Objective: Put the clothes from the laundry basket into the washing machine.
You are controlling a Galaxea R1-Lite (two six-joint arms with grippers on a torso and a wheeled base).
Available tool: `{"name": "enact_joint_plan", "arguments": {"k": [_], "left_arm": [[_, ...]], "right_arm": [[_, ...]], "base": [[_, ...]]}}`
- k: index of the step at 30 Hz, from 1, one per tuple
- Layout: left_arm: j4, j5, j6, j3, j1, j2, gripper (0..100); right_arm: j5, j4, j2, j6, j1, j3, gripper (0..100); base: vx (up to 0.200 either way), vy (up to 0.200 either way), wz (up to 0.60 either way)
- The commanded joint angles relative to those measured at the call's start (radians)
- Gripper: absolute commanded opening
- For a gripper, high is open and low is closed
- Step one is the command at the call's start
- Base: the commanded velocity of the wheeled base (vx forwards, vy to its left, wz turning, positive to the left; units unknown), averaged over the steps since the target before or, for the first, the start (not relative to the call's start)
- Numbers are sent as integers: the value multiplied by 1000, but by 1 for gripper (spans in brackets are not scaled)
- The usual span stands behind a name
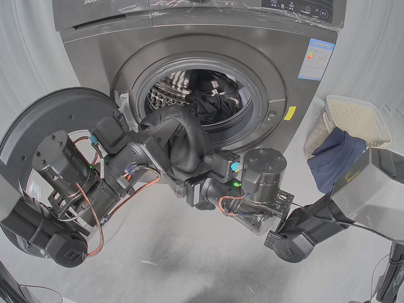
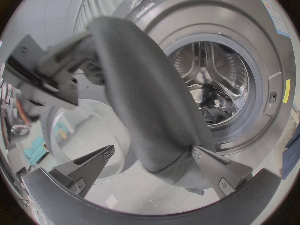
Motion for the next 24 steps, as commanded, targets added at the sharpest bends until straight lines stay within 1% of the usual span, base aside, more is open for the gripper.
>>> {"name": "enact_joint_plan", "arguments": {"k": [1, 5, 9, 11, 17, 21, 24], "left_arm": [[-1, 1, 0, 0, -2, 1, 0], [-1, 1, 0, 0, -2, 1, 0], [-3, 1, 0, 0, -2, 0, 0], [-3, 1, 0, 0, 0, 0, 0], [-1, 10, 0, -2, 1, 1, 0], [-1, 15, 1, 0, 1, 1, 0], [-1, 15, 4, 0, 1, -2, 0]], "right_arm": [[-43, 35, 72, -11, -48, -79, 100], [-63, 45, 69, -11, -83, -79, 100], [-65, 45, 52, -11, -111, -68, 100], [-65, 45, 11, -11, -134, -39, 100], [-63, 45, -77, -14, -164, 47, 100], [-60, 45, -112, -27, -187, 79, 100], [-57, 46, -123, -28, -200, 83, 100]], "base": [[0, 0, 0], [0, 0, 0], [0, 0, 0], [0, 0, 0], [0, 0, 0], [0, 0, 0], [0, 0, 0]]}}
